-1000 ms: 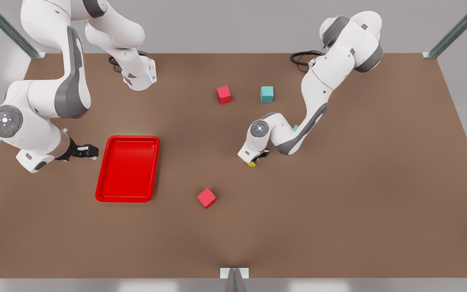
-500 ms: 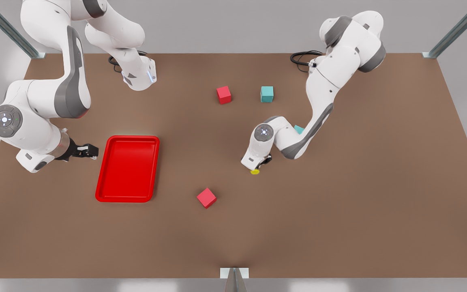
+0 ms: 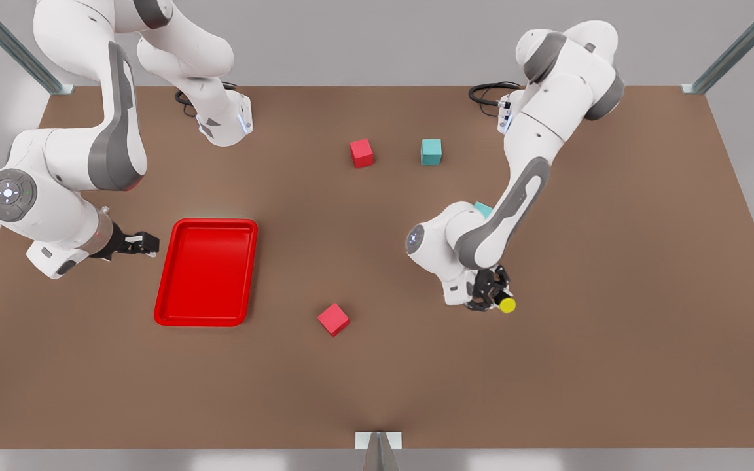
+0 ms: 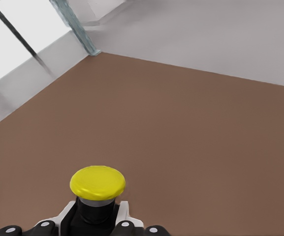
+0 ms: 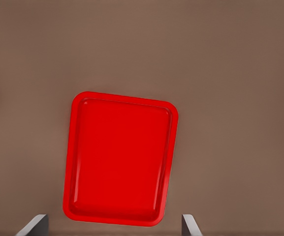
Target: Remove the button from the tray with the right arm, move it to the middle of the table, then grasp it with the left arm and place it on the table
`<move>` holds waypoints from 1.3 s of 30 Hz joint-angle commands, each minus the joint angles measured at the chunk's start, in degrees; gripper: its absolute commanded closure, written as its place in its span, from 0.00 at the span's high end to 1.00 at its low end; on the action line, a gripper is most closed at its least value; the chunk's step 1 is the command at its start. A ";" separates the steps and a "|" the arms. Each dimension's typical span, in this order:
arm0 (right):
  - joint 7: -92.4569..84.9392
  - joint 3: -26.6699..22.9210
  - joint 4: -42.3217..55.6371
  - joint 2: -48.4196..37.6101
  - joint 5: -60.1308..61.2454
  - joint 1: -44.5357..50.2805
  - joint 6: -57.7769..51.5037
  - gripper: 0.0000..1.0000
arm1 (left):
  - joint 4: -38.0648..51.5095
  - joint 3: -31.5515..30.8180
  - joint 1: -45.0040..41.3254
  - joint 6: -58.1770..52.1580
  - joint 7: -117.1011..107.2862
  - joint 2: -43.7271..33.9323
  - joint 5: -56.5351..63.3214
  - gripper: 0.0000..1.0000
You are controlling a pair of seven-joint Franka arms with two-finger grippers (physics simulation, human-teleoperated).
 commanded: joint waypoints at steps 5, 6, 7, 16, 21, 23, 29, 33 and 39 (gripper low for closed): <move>-0.18 0.01 0.09 -0.06 0.04 0.06 -0.02 1.00 | 0.04 0.06 0.00 -23.46 -69.94 6.59 15.21 0.40; -0.18 0.01 0.09 -0.06 0.04 0.15 -0.02 1.00 | 0.04 0.06 0.00 -23.20 -70.82 7.03 15.21 0.40; -0.18 0.01 0.09 -0.06 -0.05 0.24 -0.02 1.00 | 0.04 -0.03 -0.08 -22.58 -71.52 7.99 15.82 0.40; -0.01 0.10 0.27 0.11 -0.14 0.68 0.06 1.00 | 0.04 -0.03 -0.08 -13.18 -73.63 12.30 15.83 0.40; -0.01 0.18 0.53 0.11 -2.69 0.77 0.59 1.00 | 0.04 -0.03 0.00 -12.56 -73.55 13.80 16.00 0.40; -0.01 0.27 0.53 0.11 -2.78 0.85 0.59 1.00 | 0.04 -0.03 0.00 -12.56 -73.46 13.89 16.09 0.54; -0.01 0.27 0.62 0.11 -3.57 0.50 0.59 1.00 | 0.04 0.06 0.00 -12.65 -73.55 14.76 16.09 1.00; -0.01 0.27 0.53 0.11 -3.57 0.77 0.59 1.00 | 0.04 0.06 0.00 -13.00 -73.20 14.59 16.09 1.00; -0.01 0.27 0.62 0.11 -3.57 0.59 0.59 1.00 | 0.04 -0.03 0.09 -14.93 -66.52 12.83 16.00 1.00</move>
